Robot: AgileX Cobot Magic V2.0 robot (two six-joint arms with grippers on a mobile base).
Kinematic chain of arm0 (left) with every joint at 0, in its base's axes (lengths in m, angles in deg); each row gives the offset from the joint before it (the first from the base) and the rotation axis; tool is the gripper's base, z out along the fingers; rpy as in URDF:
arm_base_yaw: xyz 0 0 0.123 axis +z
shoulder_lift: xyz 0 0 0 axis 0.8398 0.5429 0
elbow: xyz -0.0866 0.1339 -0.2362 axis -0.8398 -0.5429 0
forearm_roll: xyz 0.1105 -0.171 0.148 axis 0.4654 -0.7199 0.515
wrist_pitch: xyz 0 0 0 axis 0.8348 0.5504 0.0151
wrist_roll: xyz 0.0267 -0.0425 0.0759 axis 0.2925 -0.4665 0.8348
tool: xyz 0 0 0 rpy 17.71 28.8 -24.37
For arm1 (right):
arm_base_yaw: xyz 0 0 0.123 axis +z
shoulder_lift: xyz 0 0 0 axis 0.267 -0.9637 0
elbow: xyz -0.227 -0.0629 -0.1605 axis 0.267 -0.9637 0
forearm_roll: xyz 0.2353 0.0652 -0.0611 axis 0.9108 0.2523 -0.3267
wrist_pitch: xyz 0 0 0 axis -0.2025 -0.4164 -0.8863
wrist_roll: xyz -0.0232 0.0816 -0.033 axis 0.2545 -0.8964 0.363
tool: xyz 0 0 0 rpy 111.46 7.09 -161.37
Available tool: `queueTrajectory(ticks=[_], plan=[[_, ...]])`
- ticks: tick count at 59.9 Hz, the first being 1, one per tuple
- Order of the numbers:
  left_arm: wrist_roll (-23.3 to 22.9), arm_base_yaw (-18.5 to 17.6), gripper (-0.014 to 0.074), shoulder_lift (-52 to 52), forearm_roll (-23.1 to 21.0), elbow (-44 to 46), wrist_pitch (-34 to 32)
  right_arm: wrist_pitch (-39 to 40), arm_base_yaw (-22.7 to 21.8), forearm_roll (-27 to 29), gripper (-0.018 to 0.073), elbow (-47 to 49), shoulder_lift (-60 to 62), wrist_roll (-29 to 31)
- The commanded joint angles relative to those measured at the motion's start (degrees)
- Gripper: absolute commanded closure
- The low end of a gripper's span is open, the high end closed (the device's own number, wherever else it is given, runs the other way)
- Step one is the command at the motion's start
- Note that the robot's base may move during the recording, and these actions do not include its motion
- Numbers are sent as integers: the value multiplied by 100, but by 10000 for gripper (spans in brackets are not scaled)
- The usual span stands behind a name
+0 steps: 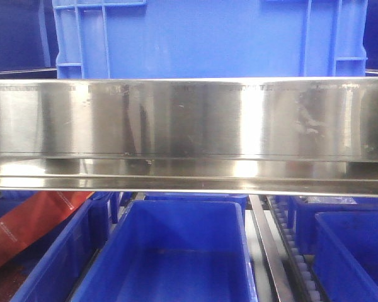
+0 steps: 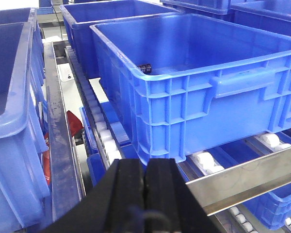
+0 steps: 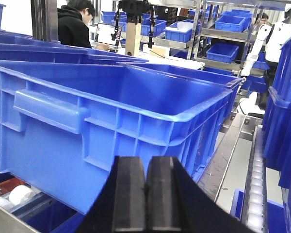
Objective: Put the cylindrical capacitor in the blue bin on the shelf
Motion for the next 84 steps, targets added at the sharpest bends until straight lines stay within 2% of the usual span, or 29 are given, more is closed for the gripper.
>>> queueTrajectory(ticks=[1, 17, 22, 26, 32, 42, 51, 63, 69, 74, 76, 84], plan=[[-40, 31, 708, -26, 5, -6, -61, 126, 4, -57, 691, -10, 34, -16], [-40, 31, 708, -26, 5, -6, -61, 126, 4, -57, 691, -10, 34, -16], [-40, 107, 708, -54, 105, -121, -279, 126, 4, -57, 691, -10, 34, -16], [-40, 386, 708, -154, 192, -315, -541, 126, 4, -57, 691, -10, 34, -16], [-19, 977, 708, -450, -48, -931, -1161, 126, 4, -57, 691, -10, 34, -16], [696, 1936, 708, -1200, -627, -2288, -2467, 126, 4, -57, 691, -10, 34, -16], [707, 2412, 708, -1897, -879, -3499, -3367, 126, 4, -57, 691, -10, 34, -16], [707, 2569, 708, -2690, -879, -4929, -4273, 126, 4, -57, 691, -10, 34, -16], [707, 2569, 708, -2842, -879, -5466, -4606, 126, 4, -57, 691, -10, 34, -16], [707, 2569, 708, -2842, -879, -5687, -5187, 126, 4, -57, 691, -10, 34, -16], [707, 2559, 708, -2842, -879, -5687, -4809, 126, 4, -57, 691, -10, 34, -16], [707, 2559, 708, -2842, -879, -5687, -4856, 143, 4, -57, 691, -10, 34, -16]])
